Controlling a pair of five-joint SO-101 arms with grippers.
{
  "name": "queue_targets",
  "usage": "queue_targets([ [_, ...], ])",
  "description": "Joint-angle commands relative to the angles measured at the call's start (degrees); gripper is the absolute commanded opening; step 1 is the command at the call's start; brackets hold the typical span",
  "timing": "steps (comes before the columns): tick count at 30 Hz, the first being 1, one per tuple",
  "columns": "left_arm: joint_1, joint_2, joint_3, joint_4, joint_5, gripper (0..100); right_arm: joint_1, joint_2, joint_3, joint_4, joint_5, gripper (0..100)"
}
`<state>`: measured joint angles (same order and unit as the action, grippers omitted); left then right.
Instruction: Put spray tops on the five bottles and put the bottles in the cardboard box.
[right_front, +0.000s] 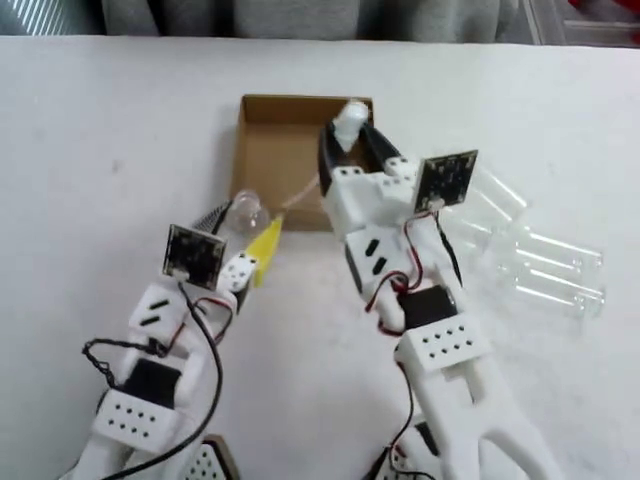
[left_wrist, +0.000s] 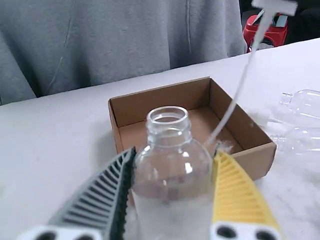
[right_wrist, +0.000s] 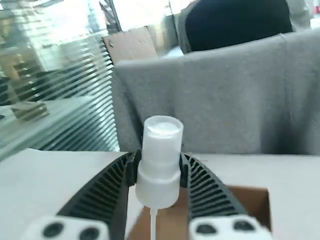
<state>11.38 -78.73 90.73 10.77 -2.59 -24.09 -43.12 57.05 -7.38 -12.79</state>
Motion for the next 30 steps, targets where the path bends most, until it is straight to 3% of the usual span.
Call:
queue_targets([
  [1,0.9,-4.9,0.8,-1.8,0.0,7,-5.9,-0.3,-8.4,-1.2,0.2,1.6],
  [6,4.2,-9.4,3.7,-1.7,-0.2,7,-9.5,-0.2,-13.2,-0.9,0.2,1.6],
  [15,5.3,-12.5,6.7,-0.4,-0.4,7,-7.5,-0.7,-11.9,-1.2,0.4,1.6],
  [19,5.3,-12.5,6.7,-0.4,-0.4,7,-6.8,-2.2,-12.3,-0.7,7.9,1.6],
  [22,5.3,-12.4,6.7,-0.4,-0.4,7,-6.8,-4.4,-12.6,2.5,11.1,1.6],
  [30,5.3,-12.4,6.7,0.4,-0.4,7,-7.3,-15.5,-12.7,12.4,11.1,1.6],
])
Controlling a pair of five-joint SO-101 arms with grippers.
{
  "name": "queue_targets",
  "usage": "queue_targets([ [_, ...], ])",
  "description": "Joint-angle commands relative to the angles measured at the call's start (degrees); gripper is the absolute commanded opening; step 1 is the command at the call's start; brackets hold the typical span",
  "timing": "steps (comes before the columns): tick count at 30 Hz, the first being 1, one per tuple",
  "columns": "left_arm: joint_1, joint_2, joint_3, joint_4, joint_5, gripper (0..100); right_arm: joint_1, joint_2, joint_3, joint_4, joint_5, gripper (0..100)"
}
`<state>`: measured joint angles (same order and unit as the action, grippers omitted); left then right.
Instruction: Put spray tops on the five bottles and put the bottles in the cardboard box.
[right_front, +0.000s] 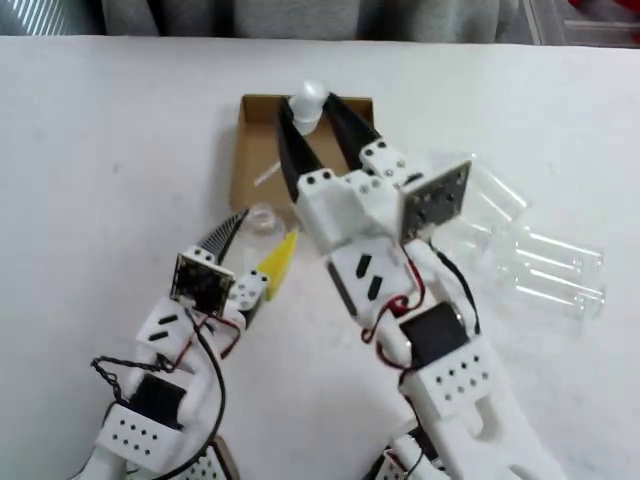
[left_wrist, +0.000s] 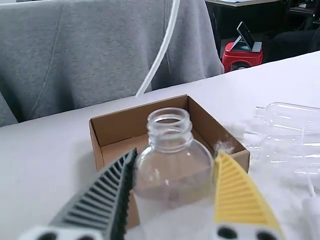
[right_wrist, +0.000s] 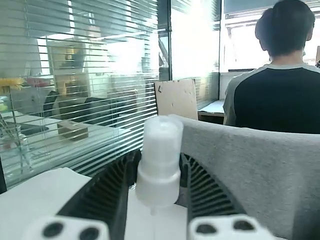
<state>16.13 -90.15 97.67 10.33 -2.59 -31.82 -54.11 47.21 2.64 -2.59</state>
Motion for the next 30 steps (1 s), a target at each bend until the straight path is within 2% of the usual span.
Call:
queue_targets([
  [1,0.6,-1.0,-0.3,1.7,-0.4,7,0.5,-5.8,-2.8,3.6,0.9,1.6],
  [12,0.6,-1.2,-0.3,3.2,-0.4,7,-3.4,-11.7,-2.6,14.4,1.1,1.6],
  [30,0.6,-1.3,-0.3,3.1,-0.4,7,-3.4,-7.1,0.6,11.8,0.9,1.6],
])
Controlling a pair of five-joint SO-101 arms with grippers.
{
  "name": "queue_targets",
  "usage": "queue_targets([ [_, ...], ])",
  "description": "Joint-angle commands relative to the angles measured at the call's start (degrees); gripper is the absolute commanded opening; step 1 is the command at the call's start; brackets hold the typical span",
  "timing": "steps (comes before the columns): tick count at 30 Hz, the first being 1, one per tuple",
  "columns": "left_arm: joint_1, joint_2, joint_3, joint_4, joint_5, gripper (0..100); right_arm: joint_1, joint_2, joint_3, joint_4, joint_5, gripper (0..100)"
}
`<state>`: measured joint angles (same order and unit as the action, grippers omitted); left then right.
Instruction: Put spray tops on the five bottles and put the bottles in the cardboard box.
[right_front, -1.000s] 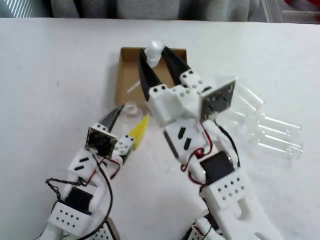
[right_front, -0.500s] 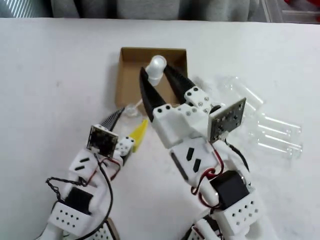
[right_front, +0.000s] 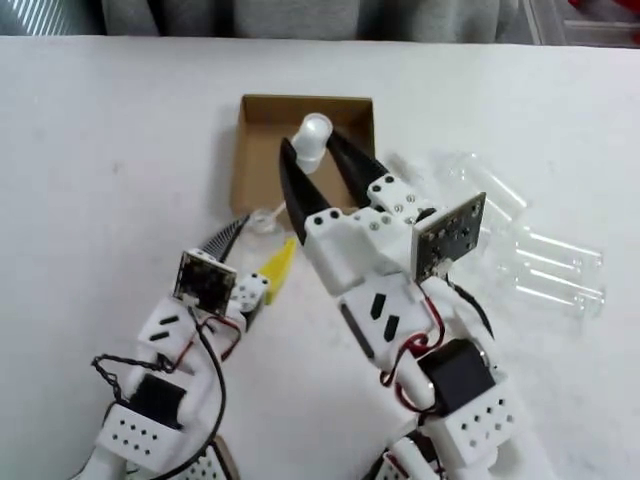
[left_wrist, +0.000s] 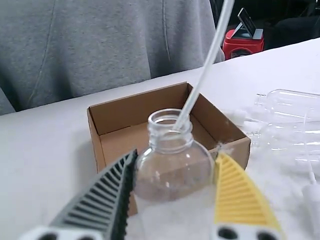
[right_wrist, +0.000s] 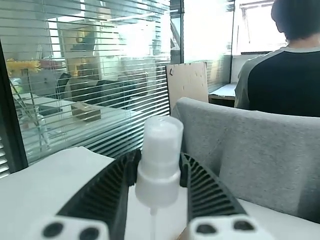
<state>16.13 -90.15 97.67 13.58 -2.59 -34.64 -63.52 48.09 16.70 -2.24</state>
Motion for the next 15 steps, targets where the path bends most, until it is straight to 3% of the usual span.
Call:
queue_targets([
  [1,0.6,-1.3,-0.3,-0.2,-0.4,7,-0.6,3.6,0.1,-3.5,0.5,1.6],
  [7,0.6,-1.3,-0.3,-0.3,-0.4,7,-0.5,8.3,2.9,-10.5,0.9,1.6],
  [15,0.6,-1.3,-0.3,-0.3,-0.4,7,-0.7,8.9,4.6,-11.0,0.5,1.6],
])
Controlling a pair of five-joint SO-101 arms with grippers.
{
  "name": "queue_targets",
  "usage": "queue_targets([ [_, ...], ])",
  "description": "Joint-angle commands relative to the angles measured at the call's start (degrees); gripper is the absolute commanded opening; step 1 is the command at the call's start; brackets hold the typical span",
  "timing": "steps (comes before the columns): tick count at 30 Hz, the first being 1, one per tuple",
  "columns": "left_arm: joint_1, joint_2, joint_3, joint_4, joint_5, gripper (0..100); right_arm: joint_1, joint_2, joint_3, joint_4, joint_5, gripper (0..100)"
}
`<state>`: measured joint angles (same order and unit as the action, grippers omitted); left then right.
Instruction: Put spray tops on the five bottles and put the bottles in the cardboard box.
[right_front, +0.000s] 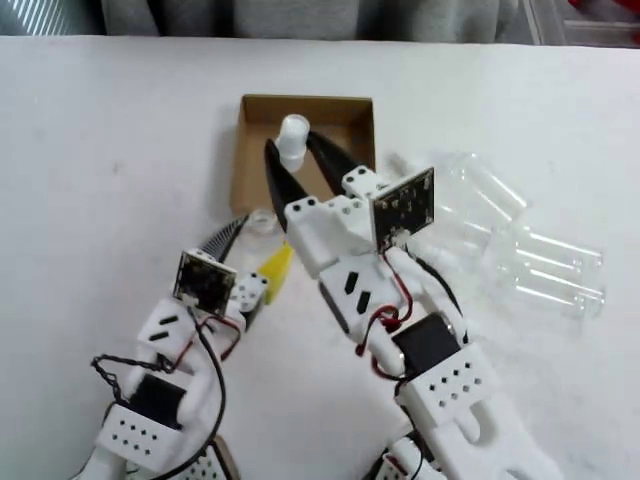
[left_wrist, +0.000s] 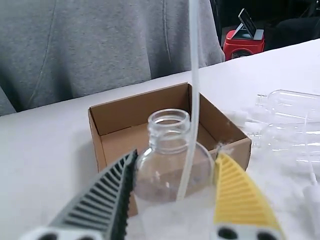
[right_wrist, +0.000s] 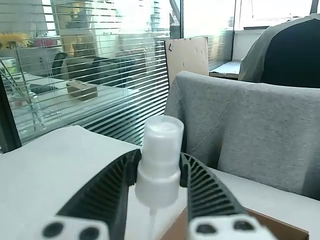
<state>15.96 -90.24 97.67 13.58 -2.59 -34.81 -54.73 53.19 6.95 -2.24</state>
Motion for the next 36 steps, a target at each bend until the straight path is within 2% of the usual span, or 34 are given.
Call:
queue_targets([
  [1,0.7,-1.2,-0.3,-0.3,-0.4,7,-0.6,0.1,-0.4,-1.3,0.5,1.6],
  [8,0.7,-1.2,-0.3,-0.3,-0.4,7,-5.3,-0.1,1.3,-1.3,0.8,1.6],
  [16,0.7,-1.2,-0.3,-0.3,-0.4,7,-0.7,-0.3,-6.7,-5.5,0.9,1.6],
  [26,0.7,-1.2,-0.3,-0.2,-0.4,7,4.4,-0.5,-7.3,-5.4,1.0,1.6],
  [33,0.7,-1.2,-0.3,-0.3,-0.4,7,4.6,-6.5,-5.4,-4.9,1.0,1.6],
  [36,0.7,-1.2,-0.3,-0.3,-0.4,7,4.6,-9.2,-5.3,-0.9,1.0,1.6],
])
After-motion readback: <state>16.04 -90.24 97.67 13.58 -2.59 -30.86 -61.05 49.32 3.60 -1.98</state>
